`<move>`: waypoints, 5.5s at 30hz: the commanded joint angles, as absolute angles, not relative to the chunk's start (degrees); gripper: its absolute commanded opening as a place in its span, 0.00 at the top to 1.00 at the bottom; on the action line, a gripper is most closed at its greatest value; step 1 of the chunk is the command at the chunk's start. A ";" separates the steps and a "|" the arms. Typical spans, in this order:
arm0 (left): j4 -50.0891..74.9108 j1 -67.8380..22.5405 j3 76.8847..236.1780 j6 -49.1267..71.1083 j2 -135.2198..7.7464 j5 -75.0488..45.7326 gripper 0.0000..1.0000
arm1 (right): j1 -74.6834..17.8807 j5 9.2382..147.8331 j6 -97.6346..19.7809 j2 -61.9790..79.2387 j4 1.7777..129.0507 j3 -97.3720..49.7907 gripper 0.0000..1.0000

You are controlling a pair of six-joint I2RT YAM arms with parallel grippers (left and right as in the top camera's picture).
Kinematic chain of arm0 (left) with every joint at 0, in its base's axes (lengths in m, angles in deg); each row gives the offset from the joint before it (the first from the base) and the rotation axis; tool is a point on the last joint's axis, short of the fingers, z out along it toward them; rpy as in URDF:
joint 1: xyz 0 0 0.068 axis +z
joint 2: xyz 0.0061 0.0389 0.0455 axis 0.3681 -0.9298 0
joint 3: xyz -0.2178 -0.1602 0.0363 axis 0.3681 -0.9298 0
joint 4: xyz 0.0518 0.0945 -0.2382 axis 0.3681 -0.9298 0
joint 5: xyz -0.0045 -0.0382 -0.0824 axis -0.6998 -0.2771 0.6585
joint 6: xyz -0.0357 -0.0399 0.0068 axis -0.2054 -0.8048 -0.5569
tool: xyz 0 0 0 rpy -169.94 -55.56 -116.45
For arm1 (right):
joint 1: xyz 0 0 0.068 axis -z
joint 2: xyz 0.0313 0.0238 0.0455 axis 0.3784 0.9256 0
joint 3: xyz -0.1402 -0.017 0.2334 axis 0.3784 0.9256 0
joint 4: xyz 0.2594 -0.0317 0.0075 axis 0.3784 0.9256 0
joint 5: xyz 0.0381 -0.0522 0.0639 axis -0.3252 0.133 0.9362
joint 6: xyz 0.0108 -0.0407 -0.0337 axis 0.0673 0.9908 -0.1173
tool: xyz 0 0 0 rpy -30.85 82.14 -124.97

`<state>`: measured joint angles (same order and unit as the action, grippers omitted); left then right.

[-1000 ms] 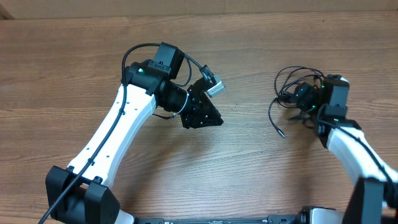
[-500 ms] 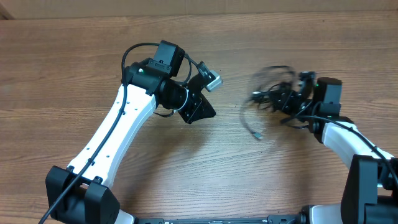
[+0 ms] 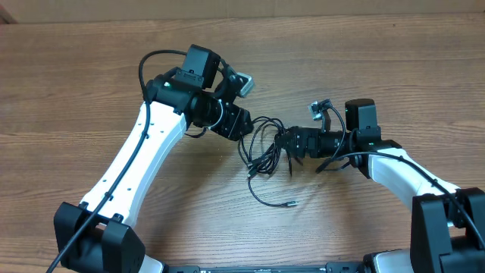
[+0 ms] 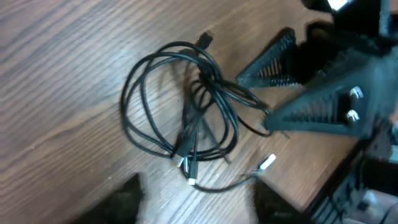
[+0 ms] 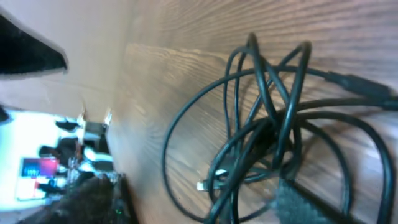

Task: Untangle cables

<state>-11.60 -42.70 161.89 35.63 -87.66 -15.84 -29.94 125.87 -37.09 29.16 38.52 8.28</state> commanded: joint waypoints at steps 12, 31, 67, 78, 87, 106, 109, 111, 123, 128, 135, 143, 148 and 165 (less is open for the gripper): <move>-10.92 -43.86 162.19 34.24 -89.12 -16.69 0.00 | -27.52 99.66 -36.74 7.88 49.32 7.56 0.01; 3.92 -57.63 162.19 13.62 -105.89 -17.43 0.46 | -27.52 88.51 -41.72 -14.29 56.75 7.56 0.00; -24.19 -45.94 170.45 59.57 -85.34 -5.22 0.96 | -27.54 110.11 -65.37 3.24 51.92 7.59 0.00; -24.98 -46.00 170.45 63.15 -85.34 -1.74 0.96 | -30.97 108.71 -80.94 6.78 48.18 7.59 0.22; -25.33 -45.98 170.45 64.03 -85.34 -0.93 0.96 | -37.75 108.40 -85.20 15.18 41.16 7.59 0.73; -16.80 -22.22 170.45 19.90 -85.47 -23.01 0.96 | -28.89 100.97 -72.56 16.20 57.23 7.59 0.96; -17.35 -21.85 170.15 19.31 -85.63 -21.63 0.89 | -28.81 100.97 -72.50 16.20 57.21 7.59 0.91; -17.39 -22.48 169.67 19.31 -85.63 -20.84 0.80 | -28.81 100.95 -72.46 16.20 57.23 7.59 0.88; -17.11 -27.49 164.29 17.89 -85.65 -20.82 0.32 | -28.81 98.35 -66.95 16.20 57.43 7.59 0.00; -16.93 -30.07 162.00 14.32 -85.76 -20.80 0.23 | -28.81 96.03 -66.73 16.18 57.60 7.59 0.00; -12.76 -34.79 158.11 11.77 -85.85 -20.82 0.16 | -28.81 95.99 -66.69 16.20 60.00 7.59 0.00; -7.97 -38.94 153.41 10.78 -85.85 -22.88 0.12 | -28.81 95.99 -66.71 16.20 60.00 7.59 0.00; -8.17 -39.03 153.19 10.81 -85.85 -23.23 0.11 | -28.81 95.99 -66.71 16.20 60.00 7.59 0.00; -11.62 -39.03 153.19 11.00 -85.85 -23.42 0.00 | -28.81 95.99 -66.71 16.20 60.00 7.59 0.00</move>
